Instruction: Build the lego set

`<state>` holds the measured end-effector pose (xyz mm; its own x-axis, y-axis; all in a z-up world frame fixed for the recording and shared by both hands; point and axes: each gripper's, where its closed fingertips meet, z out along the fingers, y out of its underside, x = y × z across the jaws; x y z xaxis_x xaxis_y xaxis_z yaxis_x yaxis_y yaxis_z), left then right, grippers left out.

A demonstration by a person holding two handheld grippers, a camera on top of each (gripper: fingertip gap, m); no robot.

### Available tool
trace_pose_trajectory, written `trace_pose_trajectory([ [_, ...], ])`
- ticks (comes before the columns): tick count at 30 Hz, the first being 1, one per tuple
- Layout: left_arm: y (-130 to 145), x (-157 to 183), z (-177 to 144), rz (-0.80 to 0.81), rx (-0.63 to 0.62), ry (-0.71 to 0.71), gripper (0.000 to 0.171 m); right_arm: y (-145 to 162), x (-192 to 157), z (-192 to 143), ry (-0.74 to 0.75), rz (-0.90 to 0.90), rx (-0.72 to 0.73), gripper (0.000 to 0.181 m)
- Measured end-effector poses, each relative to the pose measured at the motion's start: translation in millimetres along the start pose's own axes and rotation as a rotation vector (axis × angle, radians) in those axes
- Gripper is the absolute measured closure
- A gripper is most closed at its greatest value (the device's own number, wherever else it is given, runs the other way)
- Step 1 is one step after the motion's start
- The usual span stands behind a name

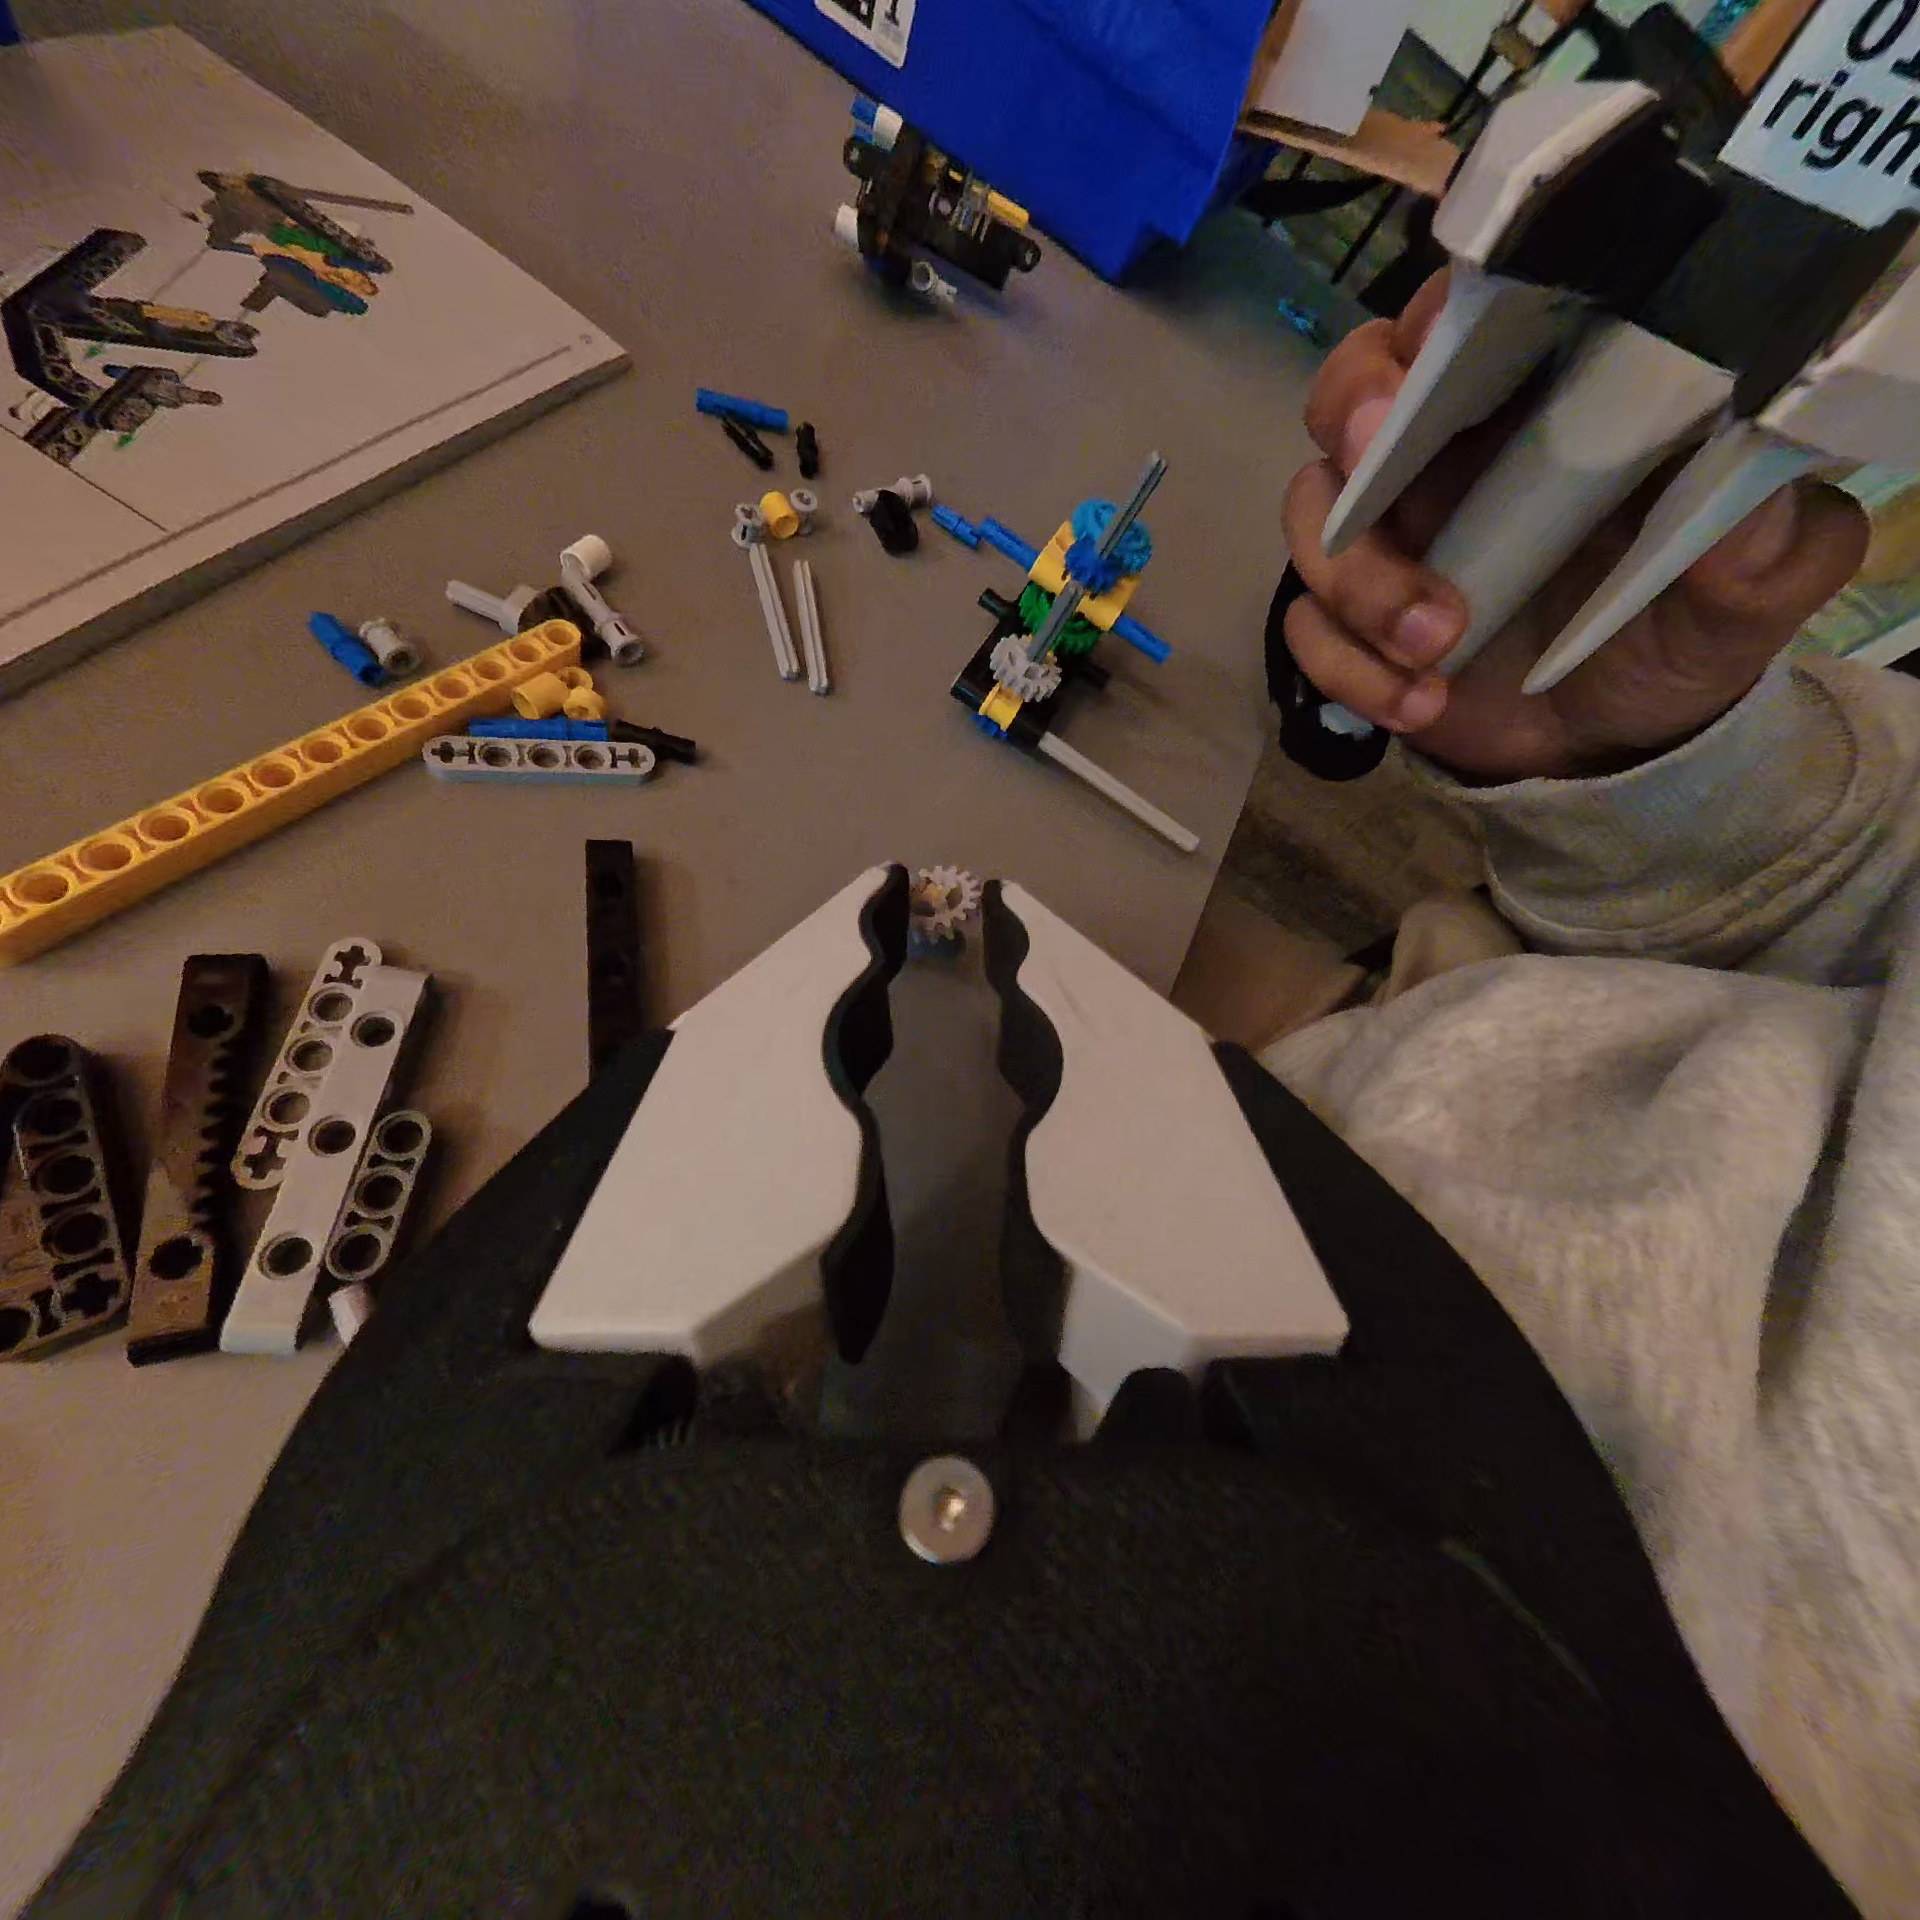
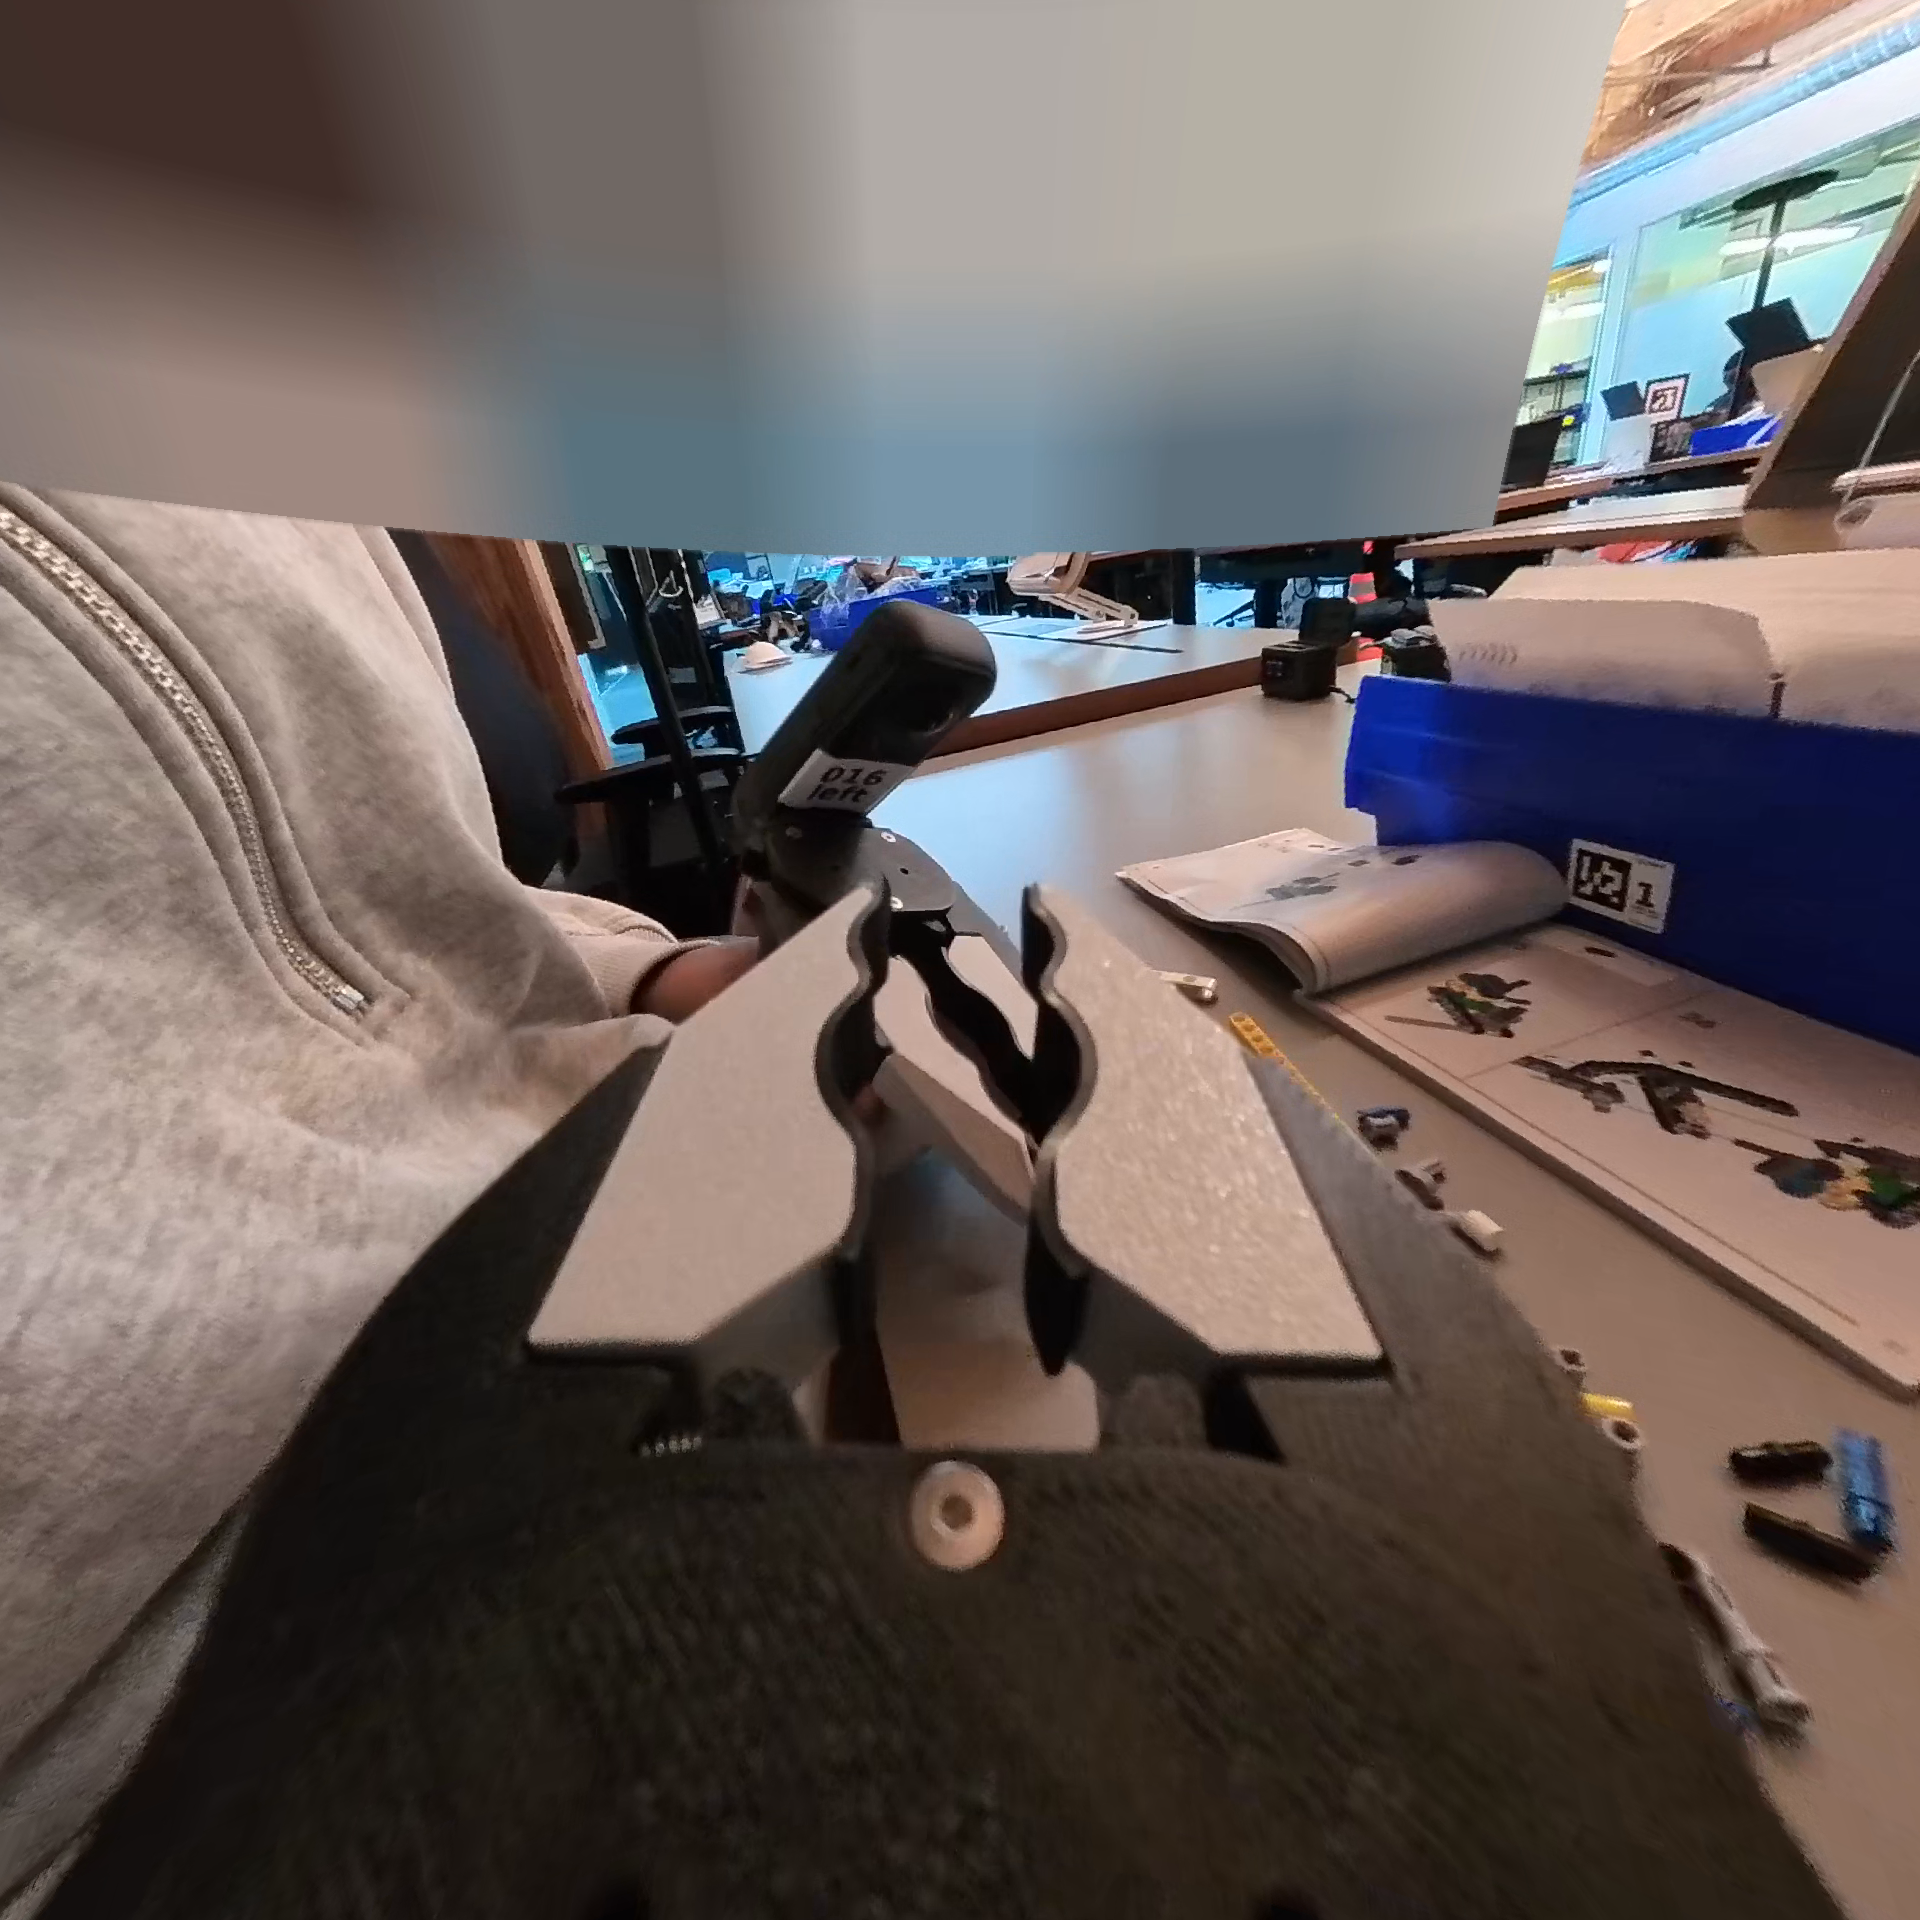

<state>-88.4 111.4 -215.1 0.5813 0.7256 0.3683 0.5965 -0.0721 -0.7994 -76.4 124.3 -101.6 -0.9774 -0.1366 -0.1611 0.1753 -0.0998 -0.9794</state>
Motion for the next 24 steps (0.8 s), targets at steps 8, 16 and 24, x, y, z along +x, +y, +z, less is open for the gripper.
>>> trace_pose_trajectory([
  [8, 3.7, 1.6, 0.7, 0.015, -0.013, 0.004, 0.158, 8.5, 1.7, 4.6, 0.011, -0.014, -0.028, 0.159],
  [16, -1.9, 4.1, -4.0, -0.004, 0.032, 0.038, 0.155, 9.0, 4.3, 4.3, 0.017, -0.009, -0.02, 0.16],
  [24, -3.2, 3.1, -4.7, -0.027, 0.039, 0.05, 0.152, 7.5, 6.5, 2.3, 0.029, -0.016, -0.014, 0.161],
])
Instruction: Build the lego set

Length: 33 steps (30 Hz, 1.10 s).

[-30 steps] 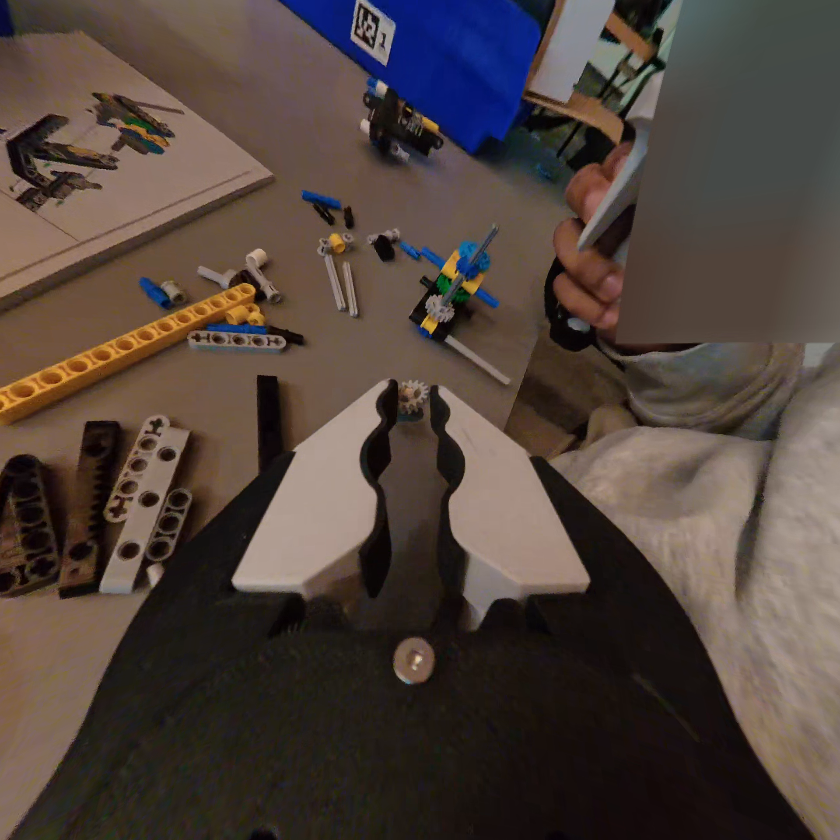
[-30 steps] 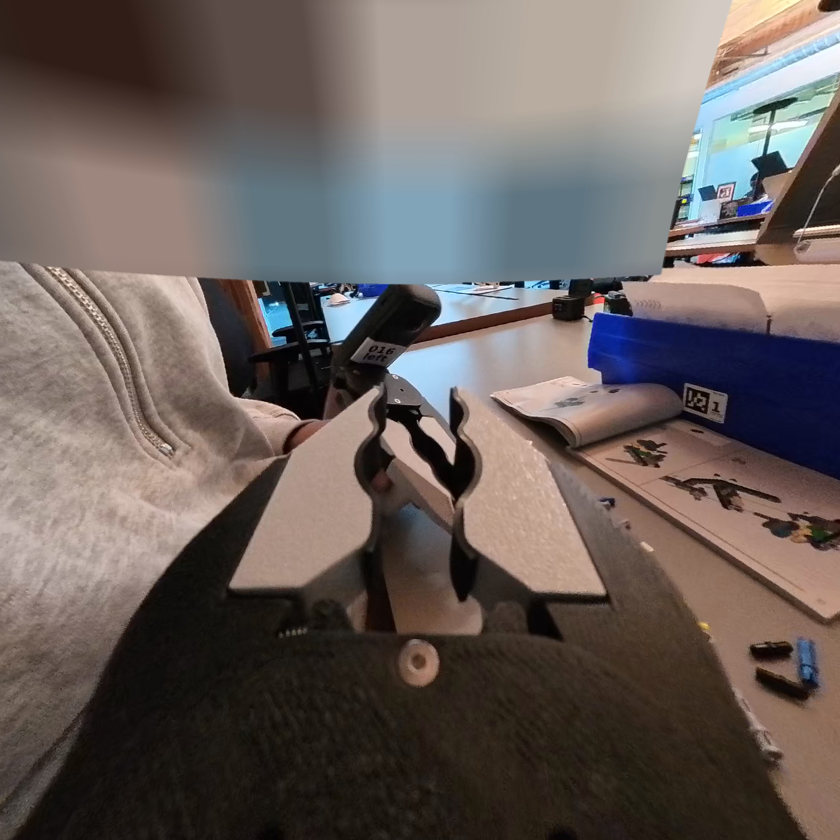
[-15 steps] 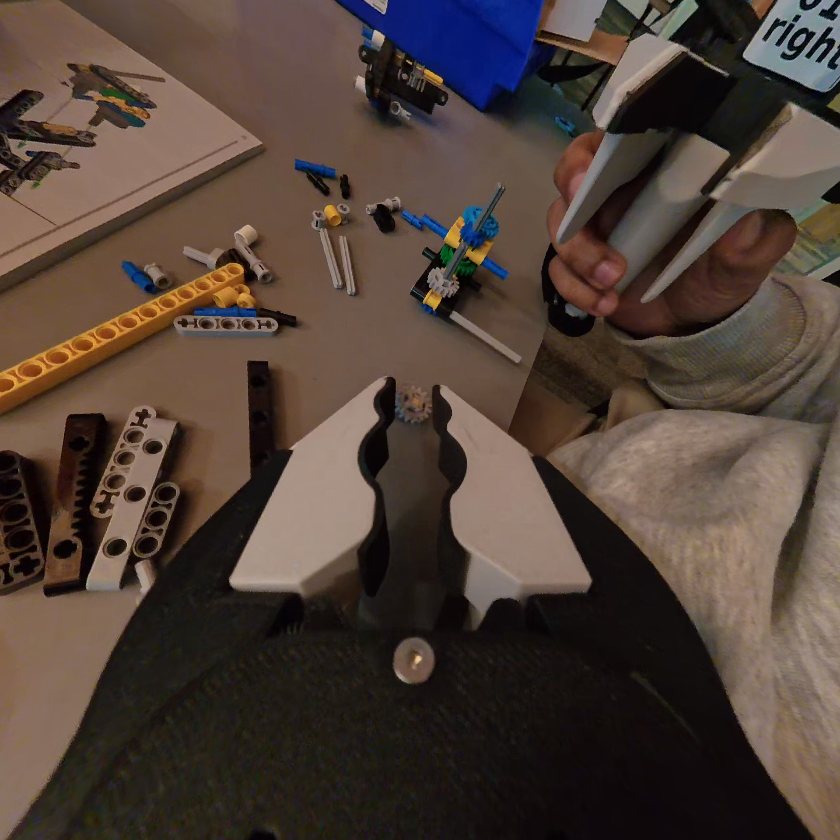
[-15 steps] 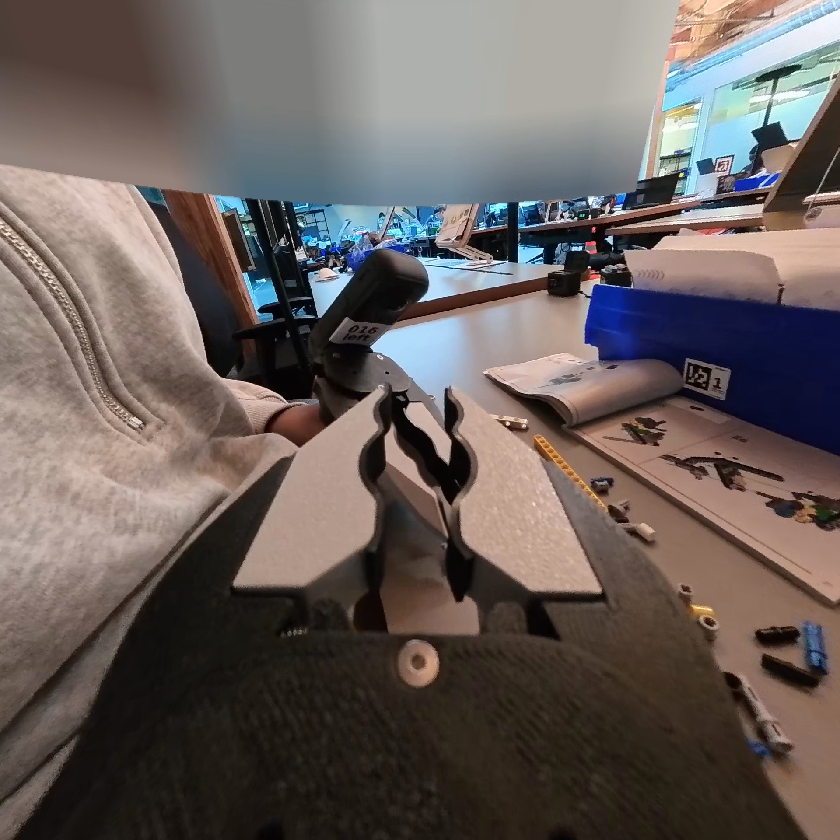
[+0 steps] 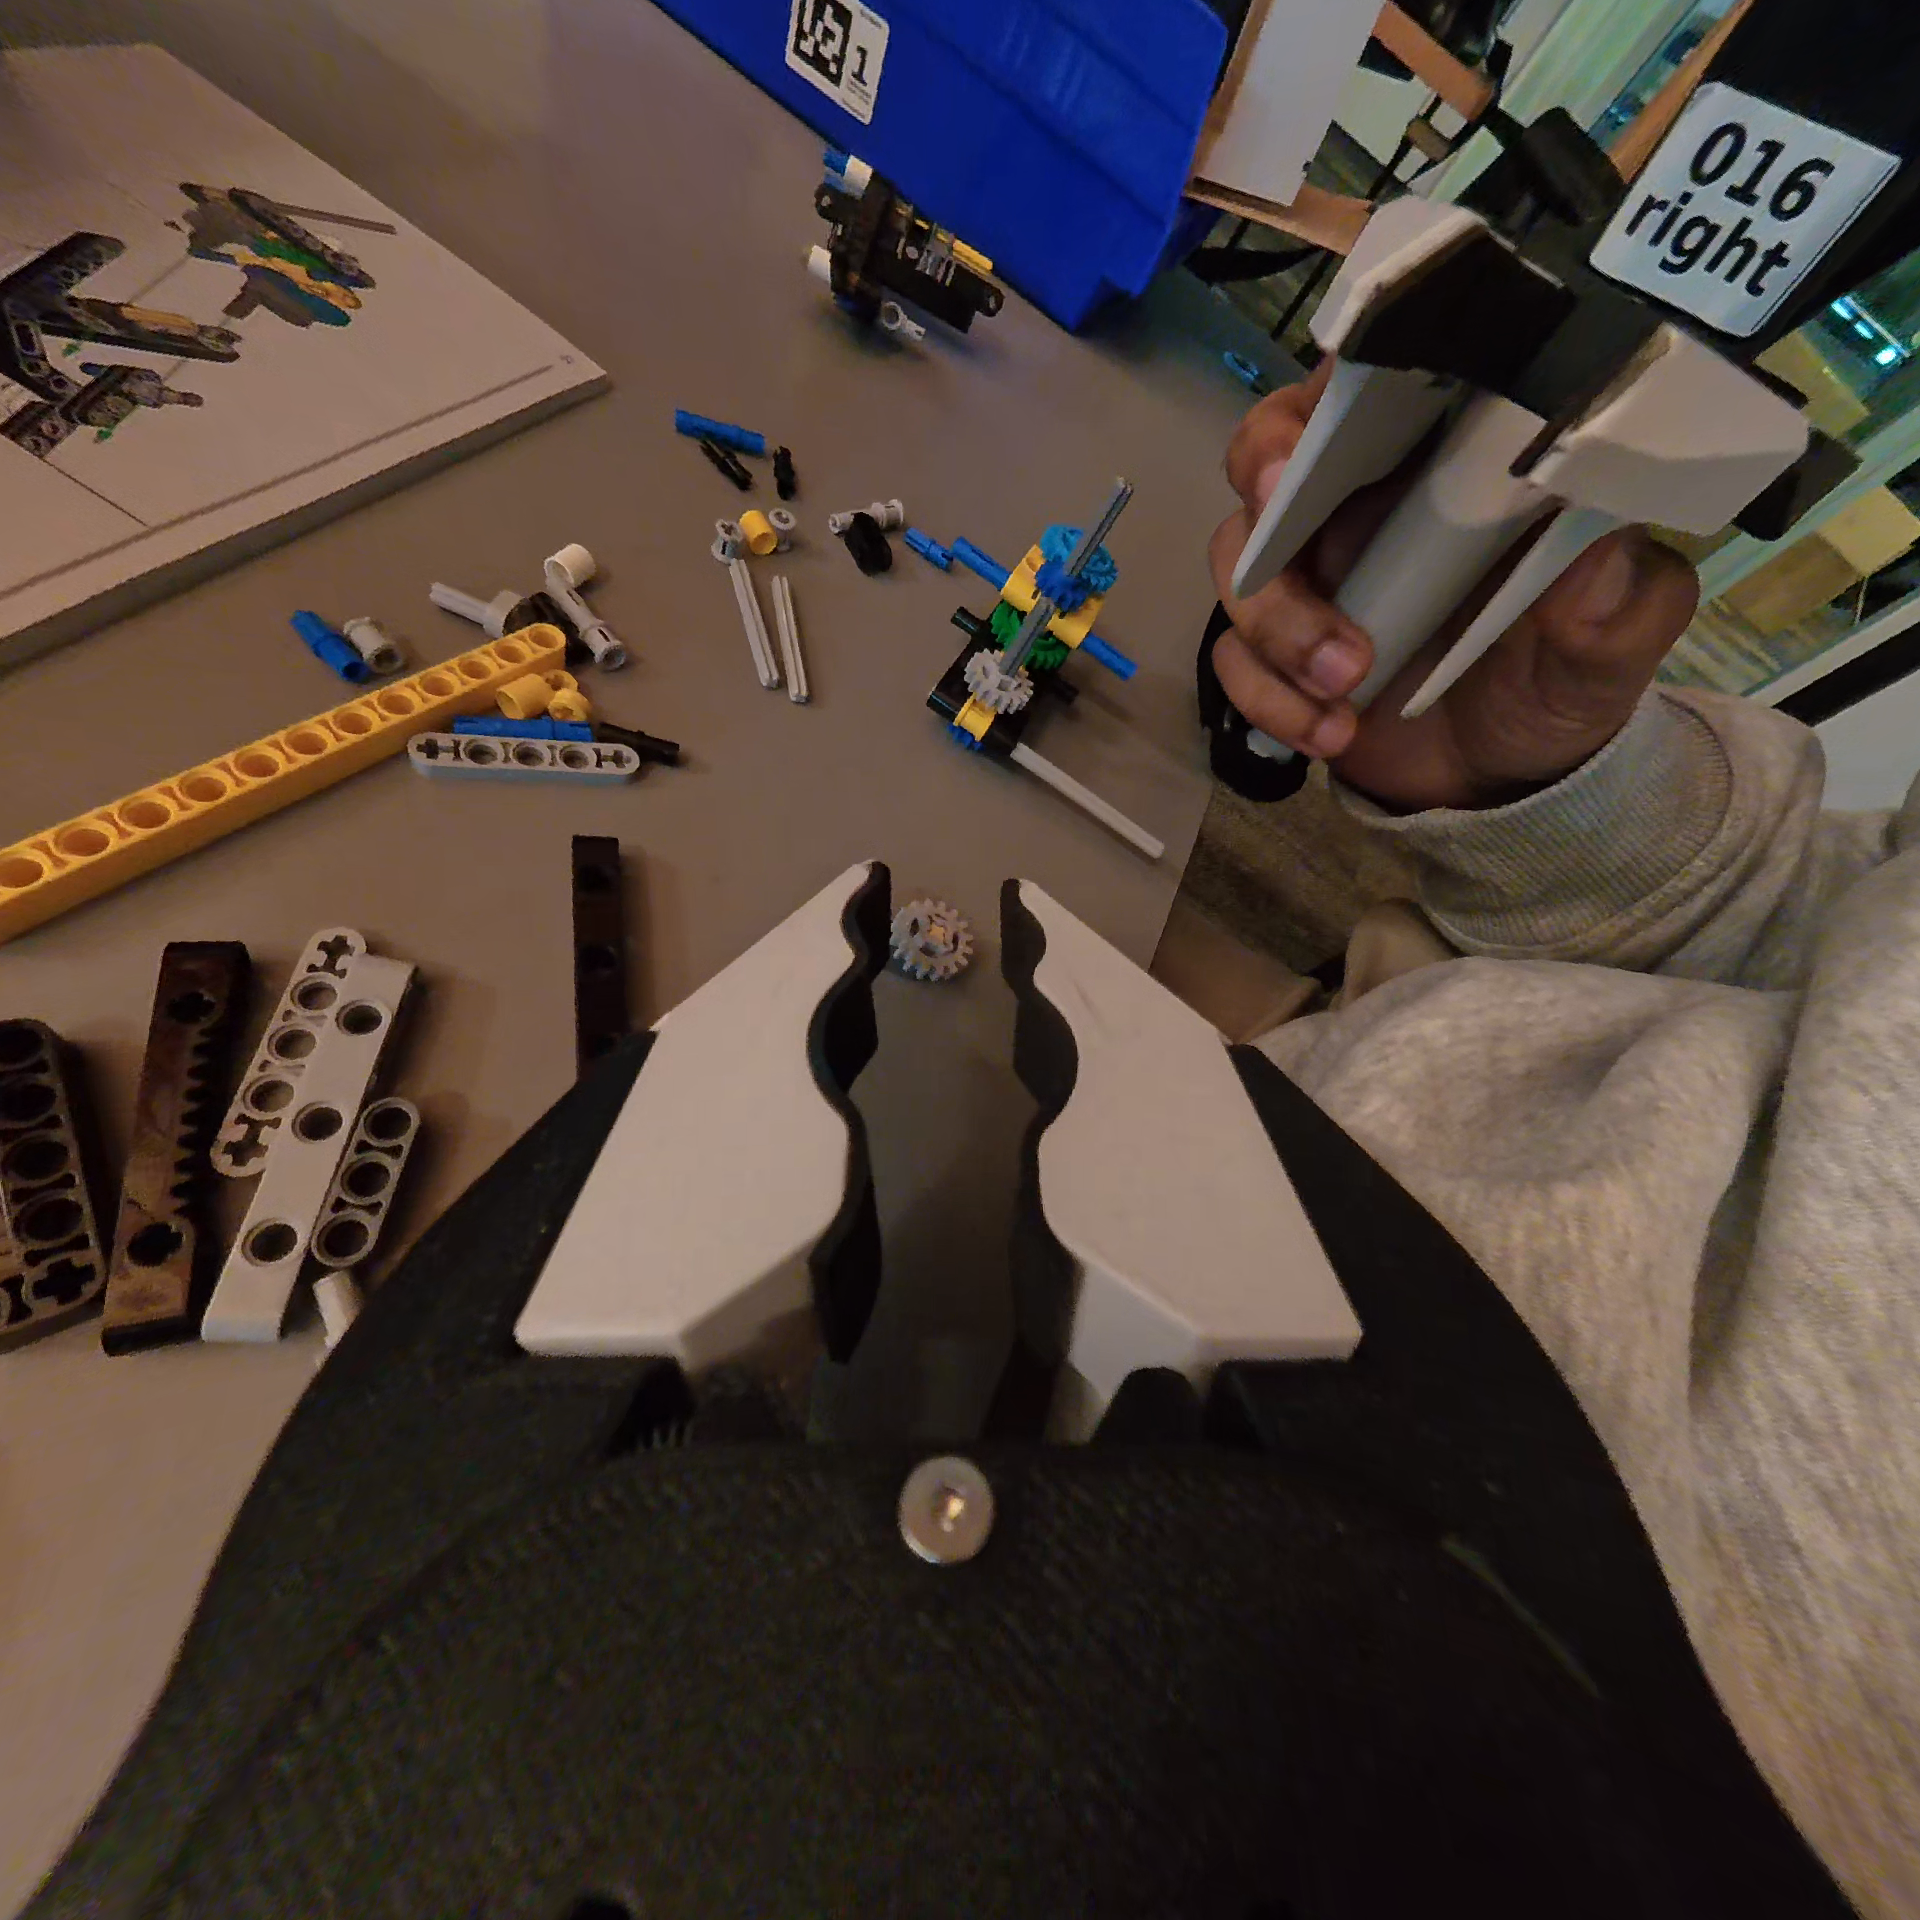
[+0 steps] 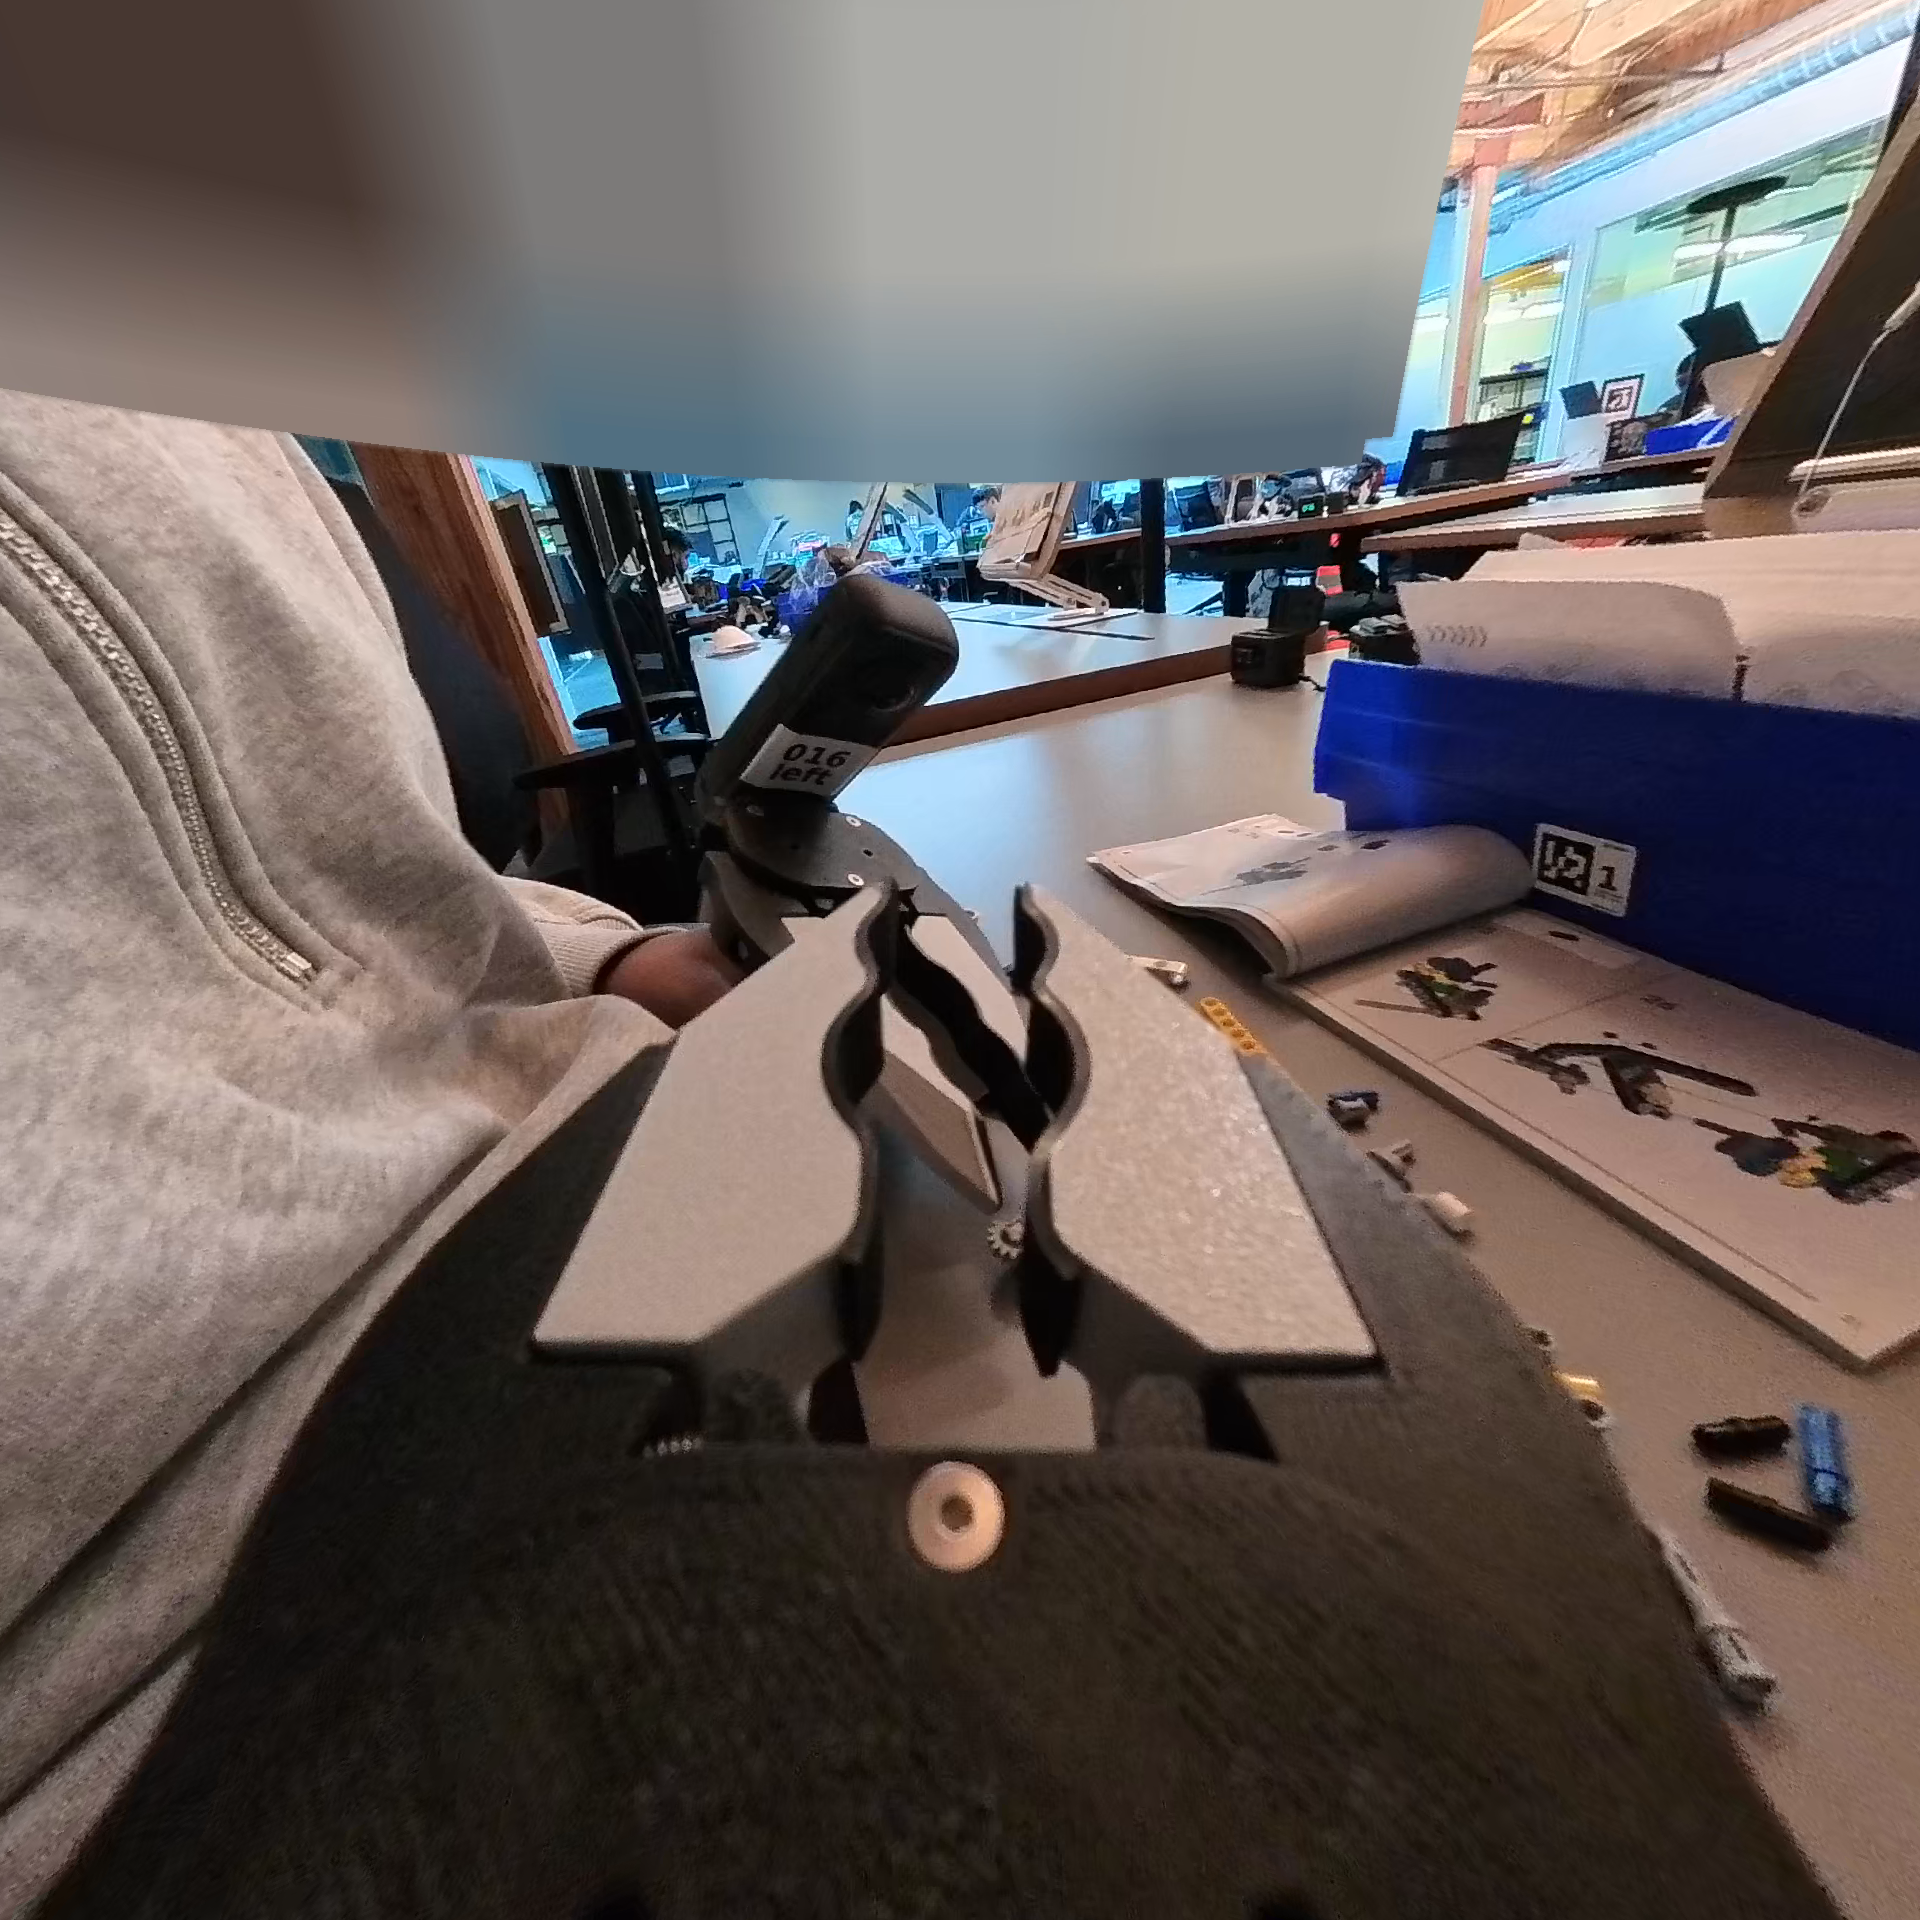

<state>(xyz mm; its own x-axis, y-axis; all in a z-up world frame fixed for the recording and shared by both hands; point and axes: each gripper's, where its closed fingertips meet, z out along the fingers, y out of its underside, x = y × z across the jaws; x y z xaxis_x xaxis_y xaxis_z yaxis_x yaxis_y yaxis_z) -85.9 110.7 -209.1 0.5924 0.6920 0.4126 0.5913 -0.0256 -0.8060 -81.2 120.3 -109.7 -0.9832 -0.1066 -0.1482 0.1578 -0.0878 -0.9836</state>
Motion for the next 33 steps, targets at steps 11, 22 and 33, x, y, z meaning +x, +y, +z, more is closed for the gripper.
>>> trace_pose_trajectory([
  [11, -0.4, -0.2, -0.3, -0.011, 0.001, 0.008, 0.151, -17.7, 12.8, -16.3, 0.053, 0.022, 0.089, 0.162],
  [22, -0.9, -0.3, -1.0, -0.017, 0.007, 0.011, 0.151, -14.2, 13.8, -14.4, 0.054, 0.032, 0.078, 0.161],
  [33, -0.6, -0.7, -1.0, -0.02, 0.007, 0.01, 0.15, -12.1, 15.7, -13.8, 0.057, 0.041, 0.071, 0.161],
])
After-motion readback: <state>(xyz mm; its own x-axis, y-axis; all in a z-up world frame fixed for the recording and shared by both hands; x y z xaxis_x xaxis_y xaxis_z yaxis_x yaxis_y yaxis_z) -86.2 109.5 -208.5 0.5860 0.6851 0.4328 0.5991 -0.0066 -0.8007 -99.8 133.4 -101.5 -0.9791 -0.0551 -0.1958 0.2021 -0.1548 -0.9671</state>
